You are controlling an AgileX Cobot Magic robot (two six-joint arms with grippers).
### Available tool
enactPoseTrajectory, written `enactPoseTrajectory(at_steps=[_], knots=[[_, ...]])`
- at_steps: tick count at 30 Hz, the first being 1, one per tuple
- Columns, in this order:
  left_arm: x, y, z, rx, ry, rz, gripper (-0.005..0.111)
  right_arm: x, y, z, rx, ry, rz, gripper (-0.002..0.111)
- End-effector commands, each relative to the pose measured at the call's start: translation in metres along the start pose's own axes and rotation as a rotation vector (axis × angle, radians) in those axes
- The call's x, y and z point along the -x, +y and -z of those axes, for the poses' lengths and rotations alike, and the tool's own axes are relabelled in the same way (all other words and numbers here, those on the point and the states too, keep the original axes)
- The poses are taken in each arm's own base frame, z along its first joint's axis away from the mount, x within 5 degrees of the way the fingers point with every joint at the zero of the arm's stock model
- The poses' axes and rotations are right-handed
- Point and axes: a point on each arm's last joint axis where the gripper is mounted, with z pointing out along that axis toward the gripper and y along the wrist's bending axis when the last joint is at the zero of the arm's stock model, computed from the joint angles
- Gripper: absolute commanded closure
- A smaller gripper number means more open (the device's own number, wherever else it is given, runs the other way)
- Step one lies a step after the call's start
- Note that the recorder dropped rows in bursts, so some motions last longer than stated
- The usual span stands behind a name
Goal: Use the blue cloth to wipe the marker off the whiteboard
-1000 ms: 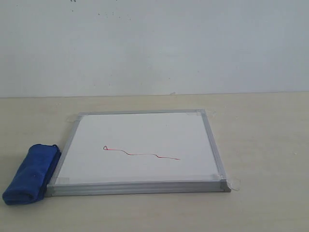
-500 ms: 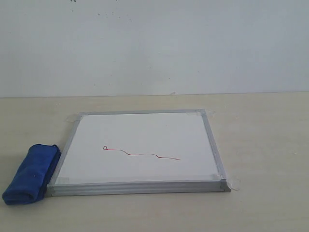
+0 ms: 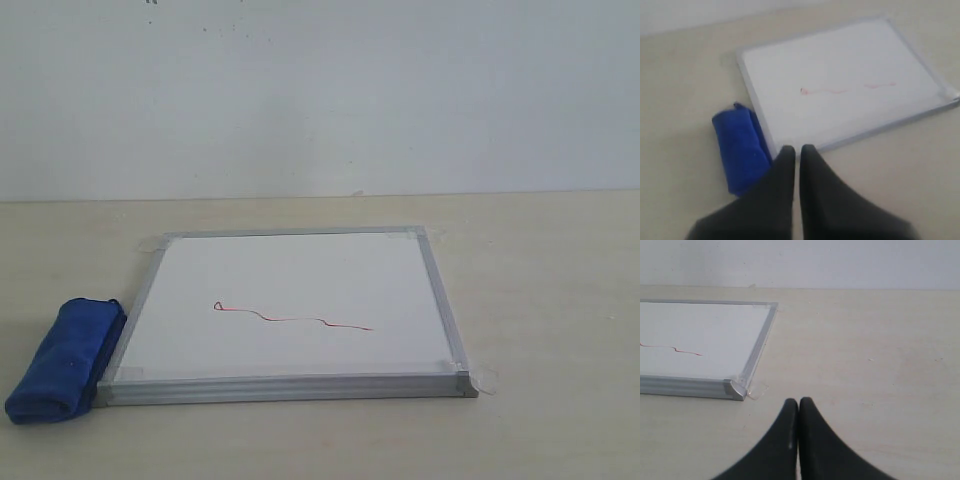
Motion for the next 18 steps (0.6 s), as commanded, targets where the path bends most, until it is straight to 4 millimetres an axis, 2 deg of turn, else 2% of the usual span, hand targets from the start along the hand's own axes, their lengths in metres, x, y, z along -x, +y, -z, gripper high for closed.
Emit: enactPoseTrajectory(at_steps=[1,5,6,8,12,18], knots=[[0.003,0.012,-0.056,0.000,0.221,0.019,0.088,0.001,0.000,0.000,-0.005,-0.008,-0.002,0.108],[-0.002,0.022,-0.101,0.008,0.380,0.014,0.052,0.001,0.000,0.000,-0.005,-0.008,-0.002,0.108],[-0.004,0.025,-0.115,0.013,0.420,0.013,0.040,0.001,0.000,0.000,-0.005,-0.008,-0.002,0.108],[-0.009,0.029,-0.132,0.022,0.477,0.001,0.030,0.001,0.000,0.000,-0.005,-0.008,-0.002,0.108],[-0.016,0.042,-0.171,0.108,0.520,0.028,0.030,0.001,0.000,0.000,-0.005,-0.008,-0.002,0.108],[-0.021,0.046,-0.215,0.093,0.480,0.078,0.030,0.001,0.000,0.000,-0.005,-0.008,-0.002,0.108]])
